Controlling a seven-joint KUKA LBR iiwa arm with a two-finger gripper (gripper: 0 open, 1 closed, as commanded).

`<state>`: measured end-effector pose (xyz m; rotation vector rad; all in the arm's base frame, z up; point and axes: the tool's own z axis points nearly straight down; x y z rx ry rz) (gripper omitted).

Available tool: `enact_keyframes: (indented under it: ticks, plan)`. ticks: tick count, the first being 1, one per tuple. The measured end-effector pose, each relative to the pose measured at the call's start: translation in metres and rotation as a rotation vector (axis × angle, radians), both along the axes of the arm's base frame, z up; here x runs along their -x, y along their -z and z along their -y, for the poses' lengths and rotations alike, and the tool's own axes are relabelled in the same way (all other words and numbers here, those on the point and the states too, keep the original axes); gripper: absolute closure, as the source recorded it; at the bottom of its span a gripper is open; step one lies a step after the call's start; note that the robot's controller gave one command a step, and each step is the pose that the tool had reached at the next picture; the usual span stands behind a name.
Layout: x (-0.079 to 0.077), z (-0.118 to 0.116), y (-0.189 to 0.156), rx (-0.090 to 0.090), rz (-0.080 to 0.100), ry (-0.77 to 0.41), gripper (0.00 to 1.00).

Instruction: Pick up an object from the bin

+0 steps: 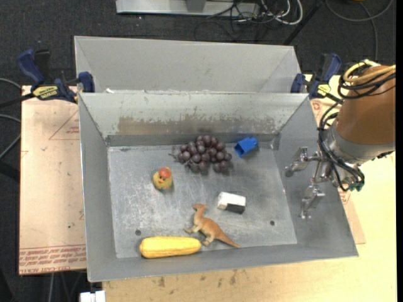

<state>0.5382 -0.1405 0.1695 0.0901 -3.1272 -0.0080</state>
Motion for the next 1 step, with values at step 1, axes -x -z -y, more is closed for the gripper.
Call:
enact_keyframes:
  ticks: [1]
  plan:
    - [-0.0499, 0.0016, -0.0082, 0.008, 0.027, -0.076, 0.0]
